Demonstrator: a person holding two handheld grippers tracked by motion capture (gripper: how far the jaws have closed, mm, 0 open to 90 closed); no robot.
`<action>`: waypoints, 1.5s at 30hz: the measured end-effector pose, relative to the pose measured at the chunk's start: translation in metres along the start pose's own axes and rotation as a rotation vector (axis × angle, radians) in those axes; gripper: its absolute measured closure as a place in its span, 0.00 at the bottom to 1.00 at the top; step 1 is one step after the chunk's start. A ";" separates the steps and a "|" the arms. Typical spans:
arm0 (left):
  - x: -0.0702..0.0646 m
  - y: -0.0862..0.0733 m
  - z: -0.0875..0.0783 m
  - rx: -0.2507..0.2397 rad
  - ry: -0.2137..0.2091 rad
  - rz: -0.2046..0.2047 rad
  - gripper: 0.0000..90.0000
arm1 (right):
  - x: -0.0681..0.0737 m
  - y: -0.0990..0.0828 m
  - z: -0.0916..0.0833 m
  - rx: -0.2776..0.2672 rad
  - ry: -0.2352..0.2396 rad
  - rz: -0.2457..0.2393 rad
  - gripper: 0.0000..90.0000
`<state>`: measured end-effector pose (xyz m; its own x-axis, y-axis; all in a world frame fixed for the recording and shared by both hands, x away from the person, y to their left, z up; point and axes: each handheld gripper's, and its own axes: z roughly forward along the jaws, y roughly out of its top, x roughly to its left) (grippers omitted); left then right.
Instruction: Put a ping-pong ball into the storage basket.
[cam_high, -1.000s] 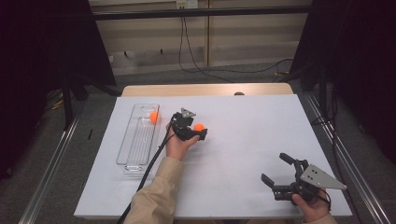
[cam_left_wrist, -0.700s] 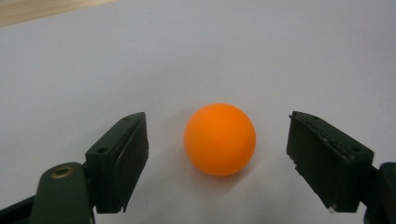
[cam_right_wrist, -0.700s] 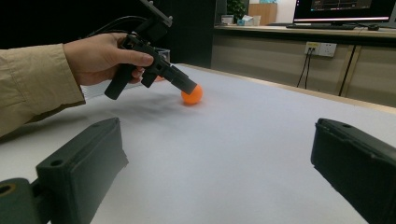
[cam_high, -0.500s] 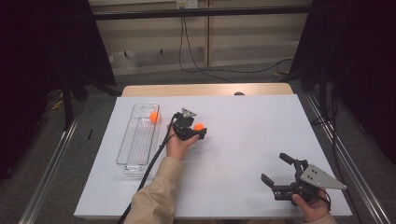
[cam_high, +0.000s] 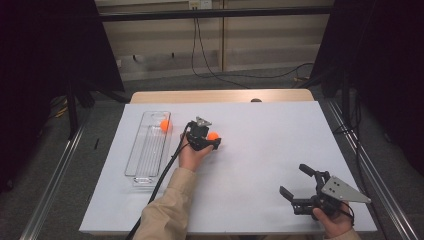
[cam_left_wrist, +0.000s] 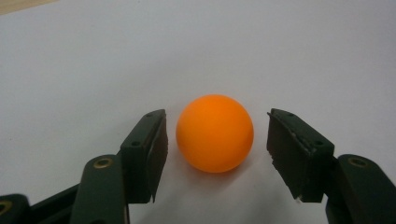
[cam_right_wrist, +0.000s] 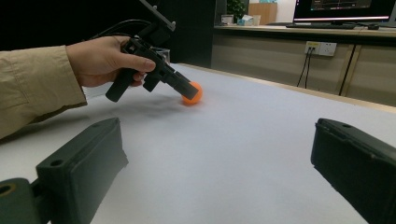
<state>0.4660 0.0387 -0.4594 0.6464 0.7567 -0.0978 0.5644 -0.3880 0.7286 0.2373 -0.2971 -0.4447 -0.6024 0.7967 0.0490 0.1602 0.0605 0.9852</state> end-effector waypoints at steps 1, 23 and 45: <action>0.000 0.000 0.001 -0.003 -0.005 -0.010 0.44 | 0.000 0.000 0.000 0.000 0.000 -0.001 0.03; 0.000 -0.001 0.005 0.017 -0.015 -0.011 0.53 | 0.000 0.000 0.000 -0.003 0.002 0.001 0.03; 0.000 0.000 -0.003 0.040 -0.044 -0.021 0.56 | 0.000 0.000 0.000 -0.002 0.002 -0.002 0.03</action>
<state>0.4645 0.0407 -0.4570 0.6557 0.7413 -0.1435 0.5975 -0.3933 0.6988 0.2373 -0.2970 -0.4447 -0.6041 0.7955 0.0477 0.1576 0.0605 0.9856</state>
